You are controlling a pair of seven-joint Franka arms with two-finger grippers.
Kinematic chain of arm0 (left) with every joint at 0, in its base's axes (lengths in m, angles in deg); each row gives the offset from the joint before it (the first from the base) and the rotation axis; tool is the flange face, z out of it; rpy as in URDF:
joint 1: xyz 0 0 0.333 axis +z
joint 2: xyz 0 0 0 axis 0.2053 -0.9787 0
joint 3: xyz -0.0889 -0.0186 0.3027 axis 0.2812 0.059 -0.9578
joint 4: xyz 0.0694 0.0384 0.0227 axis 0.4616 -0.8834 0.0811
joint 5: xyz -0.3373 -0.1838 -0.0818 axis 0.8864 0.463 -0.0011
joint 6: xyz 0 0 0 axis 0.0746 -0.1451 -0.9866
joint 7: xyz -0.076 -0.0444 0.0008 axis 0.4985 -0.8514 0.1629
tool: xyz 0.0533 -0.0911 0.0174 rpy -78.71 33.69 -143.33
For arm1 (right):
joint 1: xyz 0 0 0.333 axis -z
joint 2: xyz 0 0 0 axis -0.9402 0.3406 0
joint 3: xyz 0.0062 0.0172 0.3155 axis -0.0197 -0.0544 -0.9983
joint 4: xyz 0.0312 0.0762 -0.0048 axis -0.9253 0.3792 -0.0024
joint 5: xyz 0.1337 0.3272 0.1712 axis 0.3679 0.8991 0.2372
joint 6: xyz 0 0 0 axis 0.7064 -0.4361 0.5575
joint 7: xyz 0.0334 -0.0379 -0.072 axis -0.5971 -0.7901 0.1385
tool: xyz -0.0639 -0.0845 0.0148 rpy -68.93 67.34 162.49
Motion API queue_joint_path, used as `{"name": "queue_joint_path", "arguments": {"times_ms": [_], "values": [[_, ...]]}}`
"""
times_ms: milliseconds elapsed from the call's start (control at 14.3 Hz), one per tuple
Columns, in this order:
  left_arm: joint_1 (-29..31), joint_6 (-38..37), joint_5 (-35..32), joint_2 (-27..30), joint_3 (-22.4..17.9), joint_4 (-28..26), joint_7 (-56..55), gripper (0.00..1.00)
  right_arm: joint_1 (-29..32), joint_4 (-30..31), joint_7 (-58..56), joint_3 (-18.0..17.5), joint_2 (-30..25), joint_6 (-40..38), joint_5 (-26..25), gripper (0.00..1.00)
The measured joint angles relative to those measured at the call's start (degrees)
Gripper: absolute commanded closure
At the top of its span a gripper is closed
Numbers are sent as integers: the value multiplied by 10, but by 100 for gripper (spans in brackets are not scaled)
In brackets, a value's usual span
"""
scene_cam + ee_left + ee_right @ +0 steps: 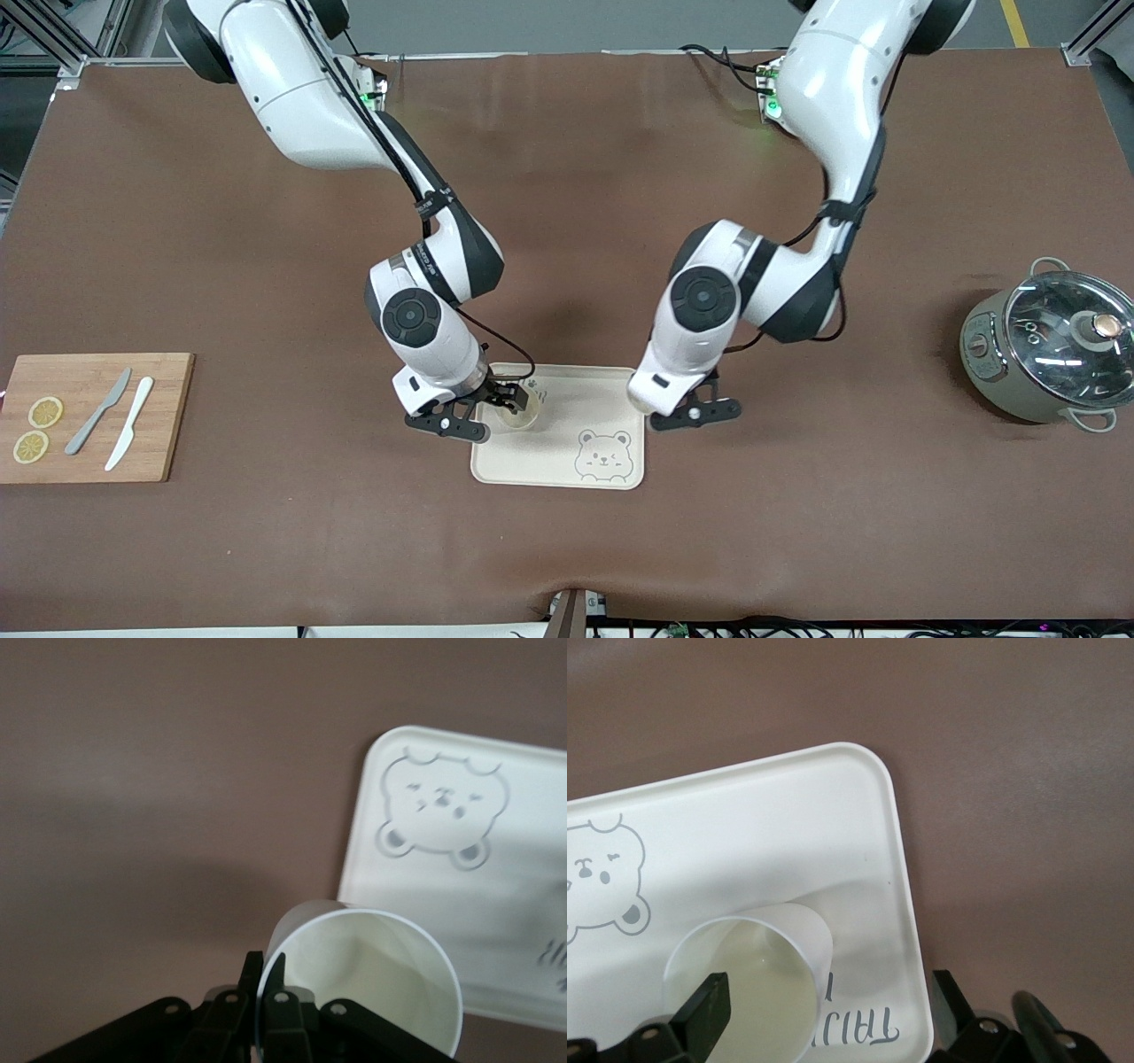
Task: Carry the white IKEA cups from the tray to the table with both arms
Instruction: 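Carry the cup with the left gripper beside the steel pot, lower it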
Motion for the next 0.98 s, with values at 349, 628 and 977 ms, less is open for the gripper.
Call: {"name": "queue_joint_path", "arguments": {"times_ms": [349, 628, 977], "values": [[129, 54, 1, 200, 40, -260, 147, 100, -5, 0, 0, 0, 17, 21, -1, 0], [195, 105, 6, 286, 42, -382, 233, 100, -5, 0, 0, 1, 26, 32, -1, 0], [285, 249, 62, 331, 43, -527, 389, 100, -6, 0, 0, 1, 32, 39, -7, 0]]}}
